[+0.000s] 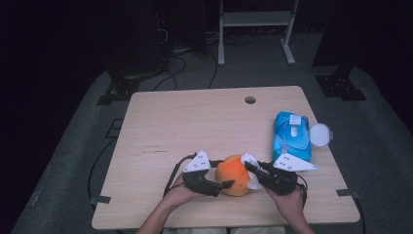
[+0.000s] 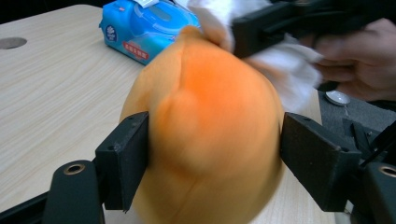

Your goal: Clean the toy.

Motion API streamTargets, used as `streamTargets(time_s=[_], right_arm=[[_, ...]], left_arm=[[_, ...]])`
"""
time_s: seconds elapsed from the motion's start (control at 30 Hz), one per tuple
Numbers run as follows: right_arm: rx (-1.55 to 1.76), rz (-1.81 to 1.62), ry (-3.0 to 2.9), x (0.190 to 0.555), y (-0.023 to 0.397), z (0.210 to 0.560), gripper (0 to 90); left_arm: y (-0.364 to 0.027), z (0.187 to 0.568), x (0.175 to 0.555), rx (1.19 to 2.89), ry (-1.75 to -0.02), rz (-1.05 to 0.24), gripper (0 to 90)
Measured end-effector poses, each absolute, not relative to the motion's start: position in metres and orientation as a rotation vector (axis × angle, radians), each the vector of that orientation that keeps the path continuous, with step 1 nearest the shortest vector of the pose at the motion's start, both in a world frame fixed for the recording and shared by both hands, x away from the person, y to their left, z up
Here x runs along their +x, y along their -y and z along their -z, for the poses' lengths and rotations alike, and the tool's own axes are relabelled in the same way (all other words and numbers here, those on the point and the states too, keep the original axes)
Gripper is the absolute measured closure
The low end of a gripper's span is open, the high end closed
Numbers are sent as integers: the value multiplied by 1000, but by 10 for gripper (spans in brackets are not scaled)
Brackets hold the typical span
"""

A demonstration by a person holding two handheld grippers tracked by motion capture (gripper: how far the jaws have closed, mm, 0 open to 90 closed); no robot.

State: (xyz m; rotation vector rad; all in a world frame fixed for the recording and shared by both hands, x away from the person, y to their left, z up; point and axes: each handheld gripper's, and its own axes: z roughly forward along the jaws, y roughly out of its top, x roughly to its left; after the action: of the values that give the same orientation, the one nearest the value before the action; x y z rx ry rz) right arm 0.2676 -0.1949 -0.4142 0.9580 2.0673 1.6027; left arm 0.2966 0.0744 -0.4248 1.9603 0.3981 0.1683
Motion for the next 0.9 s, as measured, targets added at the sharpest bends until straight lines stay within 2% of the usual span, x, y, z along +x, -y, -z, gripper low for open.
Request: streamTargets(time_s=[0.23, 0.37, 0.4, 0.53, 0.57, 0.67, 0.73, 0.9], right_arm=[[828, -1640, -2155, 258, 176, 411, 771], [932, -1598, -2100, 267, 193, 412, 767], [964, -1599, -2091, 269, 198, 414, 768], [982, -1648, -2107, 266, 197, 415, 778], [954, -1672, -2125, 263, 192, 413, 778], [841, -1705, -2201, 254, 172, 408, 778], [797, -1673, -2221, 252, 164, 405, 778], [897, -1656, -2141, 263, 185, 404, 778]], left_arm=[[-75, 426, 296, 1973, -403, -195, 338], [-75, 426, 296, 1967, -397, -184, 330], [-74, 426, 297, 1958, -403, -178, 313], [-70, 430, 299, 1987, -447, -166, 146], [-69, 431, 299, 1978, -447, -155, 152], [-66, 429, 294, 1999, -408, -188, 284], [-64, 427, 289, 2016, -378, -208, 338], [-64, 427, 288, 2019, -354, -193, 330]])
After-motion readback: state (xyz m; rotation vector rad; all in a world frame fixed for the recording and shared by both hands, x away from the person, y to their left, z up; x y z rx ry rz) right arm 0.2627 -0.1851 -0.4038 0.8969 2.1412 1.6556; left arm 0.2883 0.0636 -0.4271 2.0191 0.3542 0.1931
